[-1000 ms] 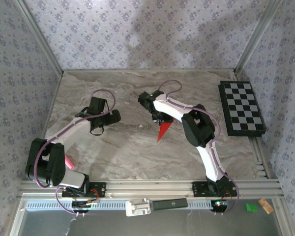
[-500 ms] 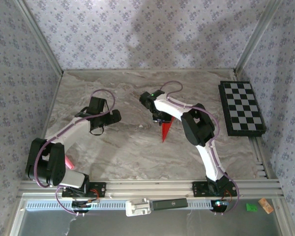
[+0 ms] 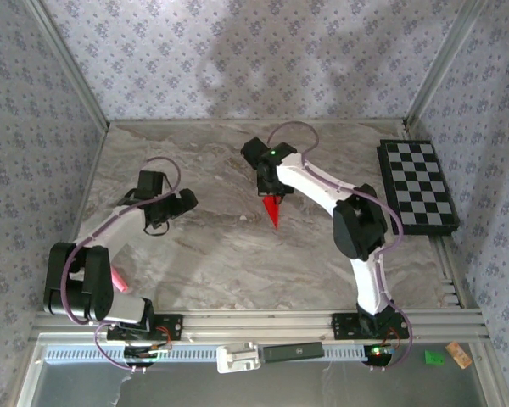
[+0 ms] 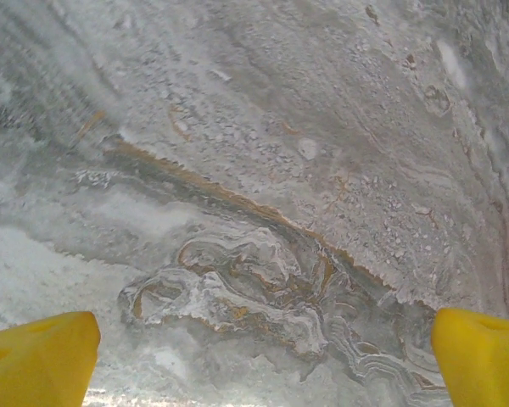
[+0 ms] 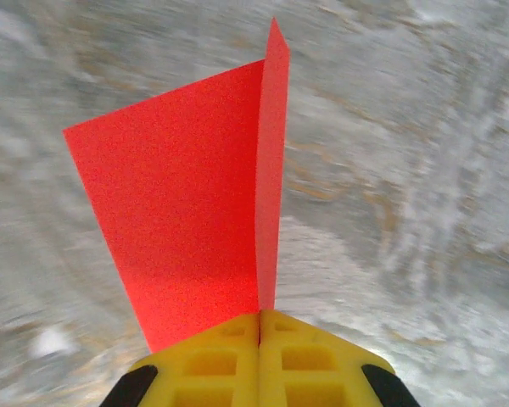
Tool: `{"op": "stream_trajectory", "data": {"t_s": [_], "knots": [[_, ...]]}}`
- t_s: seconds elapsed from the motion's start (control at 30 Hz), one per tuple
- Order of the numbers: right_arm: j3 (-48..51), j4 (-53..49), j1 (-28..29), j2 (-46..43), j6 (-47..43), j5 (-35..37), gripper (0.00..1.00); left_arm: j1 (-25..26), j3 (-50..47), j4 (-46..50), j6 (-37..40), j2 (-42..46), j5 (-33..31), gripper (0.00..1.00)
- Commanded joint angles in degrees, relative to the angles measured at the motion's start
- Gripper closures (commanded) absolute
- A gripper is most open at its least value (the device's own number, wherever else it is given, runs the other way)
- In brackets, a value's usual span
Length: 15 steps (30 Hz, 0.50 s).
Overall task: Fold a paper plane with a square sheet of paper (pick it up from the middle)
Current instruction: Turn over the paper plane at the top-center of the table.
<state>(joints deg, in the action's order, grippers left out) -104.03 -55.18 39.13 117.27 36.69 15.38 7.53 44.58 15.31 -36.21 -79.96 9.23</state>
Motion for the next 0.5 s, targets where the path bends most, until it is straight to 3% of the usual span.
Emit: {"op": "stream_trajectory", "data": {"t_s": [0.0,0.2,0.47], "knots": [[2.7,11.1,-0.3,-3.7,-7.3,-13.2,0.96,-2.4,-1.1,-4.6,-4.8,1.3,7.2,0.02],[12.2,29.4,-2.0,-5.3,-8.1,-31.3,0.95,-3.2,-3.5,-10.5,-9.7,0.6,13.6,0.05],[26.1,51.1,-5.0,-3.8,0.4,-44.7,0.94,-2.4,-7.1,-18.6,-15.6,-1.3,20.8,0.22]]}}
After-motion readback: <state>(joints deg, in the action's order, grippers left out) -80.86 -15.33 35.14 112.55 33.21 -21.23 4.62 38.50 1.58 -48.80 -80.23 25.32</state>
